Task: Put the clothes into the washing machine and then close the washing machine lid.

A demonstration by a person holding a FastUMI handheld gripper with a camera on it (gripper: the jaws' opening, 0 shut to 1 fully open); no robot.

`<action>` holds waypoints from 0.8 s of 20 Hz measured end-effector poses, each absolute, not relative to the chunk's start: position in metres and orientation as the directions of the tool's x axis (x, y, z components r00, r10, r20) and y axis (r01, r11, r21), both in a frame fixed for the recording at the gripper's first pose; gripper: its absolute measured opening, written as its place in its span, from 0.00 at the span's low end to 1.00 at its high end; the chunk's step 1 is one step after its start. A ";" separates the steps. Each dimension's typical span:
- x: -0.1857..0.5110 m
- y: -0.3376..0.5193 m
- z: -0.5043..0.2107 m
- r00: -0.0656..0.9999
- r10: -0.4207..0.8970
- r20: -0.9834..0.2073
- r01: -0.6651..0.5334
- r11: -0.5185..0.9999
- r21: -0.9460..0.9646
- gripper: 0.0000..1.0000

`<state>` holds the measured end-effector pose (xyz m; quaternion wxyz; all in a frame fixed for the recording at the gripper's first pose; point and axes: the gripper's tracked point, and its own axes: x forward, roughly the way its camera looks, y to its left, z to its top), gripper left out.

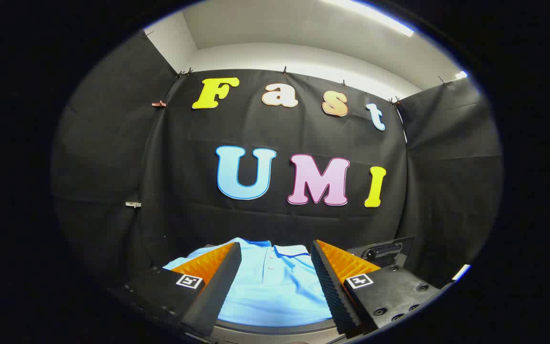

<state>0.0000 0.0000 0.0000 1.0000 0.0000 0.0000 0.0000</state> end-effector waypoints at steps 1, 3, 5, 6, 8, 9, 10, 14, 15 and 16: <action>0.001 0.001 0.000 1.000 0.000 0.003 0.000 1.000 -0.005 0.93; 0.001 0.001 -0.001 1.000 0.001 0.002 -0.001 1.000 -0.020 0.93; 0.000 0.001 -0.003 1.000 0.001 0.000 -0.001 1.000 -0.022 0.93; 0.001 0.000 -0.003 1.000 -0.001 0.000 0.001 1.000 -0.022 0.93; 0.001 0.002 -0.006 1.000 0.001 -0.008 -0.001 1.000 -0.031 0.93; 0.000 0.003 -0.006 1.000 0.002 -0.011 -0.002 0.999 -0.034 0.93; 0.000 0.003 -0.005 1.000 0.002 -0.010 -0.002 0.999 -0.034 0.93; -0.003 0.001 0.002 1.000 -0.003 0.008 0.003 0.999 -0.038 0.93; -0.003 0.002 0.004 1.000 -0.001 0.011 0.002 0.999 -0.037 0.93; -0.004 0.003 0.004 1.000 -0.001 0.012 0.001 0.999 -0.037 0.93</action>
